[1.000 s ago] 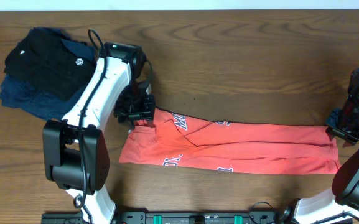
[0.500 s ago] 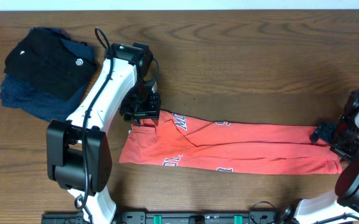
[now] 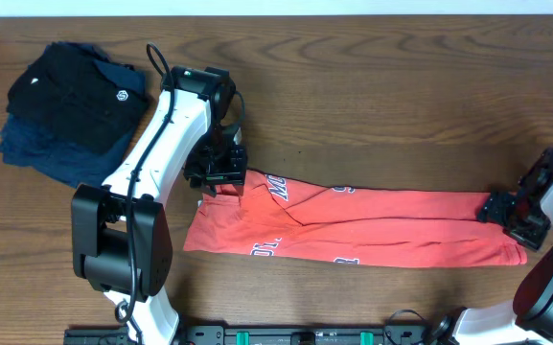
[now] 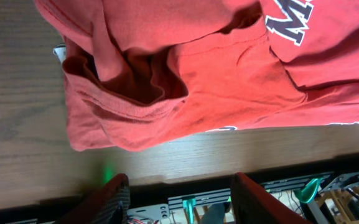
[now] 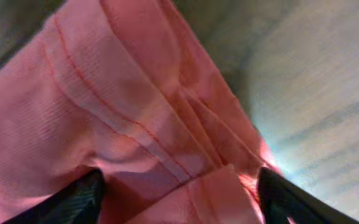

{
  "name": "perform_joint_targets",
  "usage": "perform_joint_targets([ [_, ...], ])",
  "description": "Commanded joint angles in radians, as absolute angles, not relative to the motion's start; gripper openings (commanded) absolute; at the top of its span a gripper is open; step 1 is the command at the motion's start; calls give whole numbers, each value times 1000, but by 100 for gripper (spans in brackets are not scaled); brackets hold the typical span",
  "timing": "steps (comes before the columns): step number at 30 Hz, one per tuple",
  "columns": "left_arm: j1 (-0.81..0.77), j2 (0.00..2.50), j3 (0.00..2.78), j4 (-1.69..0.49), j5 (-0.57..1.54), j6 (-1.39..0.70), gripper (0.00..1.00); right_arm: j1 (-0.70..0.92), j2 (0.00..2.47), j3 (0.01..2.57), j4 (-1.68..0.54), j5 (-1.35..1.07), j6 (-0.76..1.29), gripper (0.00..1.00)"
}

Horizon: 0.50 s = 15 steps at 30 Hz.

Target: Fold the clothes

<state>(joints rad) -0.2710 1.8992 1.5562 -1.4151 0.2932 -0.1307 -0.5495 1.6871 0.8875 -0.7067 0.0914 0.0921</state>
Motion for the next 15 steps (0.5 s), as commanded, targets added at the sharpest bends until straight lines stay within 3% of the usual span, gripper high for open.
perform_joint_targets([
  [1,-270,1898,1555,-1426,306,-136,53,-564,1737,850,-669,70,80,52],
  [3,-270,1895,1555,-1424,306,-137,52,-564,1737,862,-666,71,80,34],
  [5,-268,1891,1559,-1419,306,-154,51,-564,1737,885,-662,70,81,25],
  [10,-265,1864,1567,-1388,311,-201,51,-564,1737,951,-677,83,80,22],
  [12,-265,1847,1567,-1376,346,-201,50,-564,1737,970,-685,108,80,25],
  [15,-266,1832,1567,-1376,402,-201,51,-564,1737,982,-686,112,80,48],
])
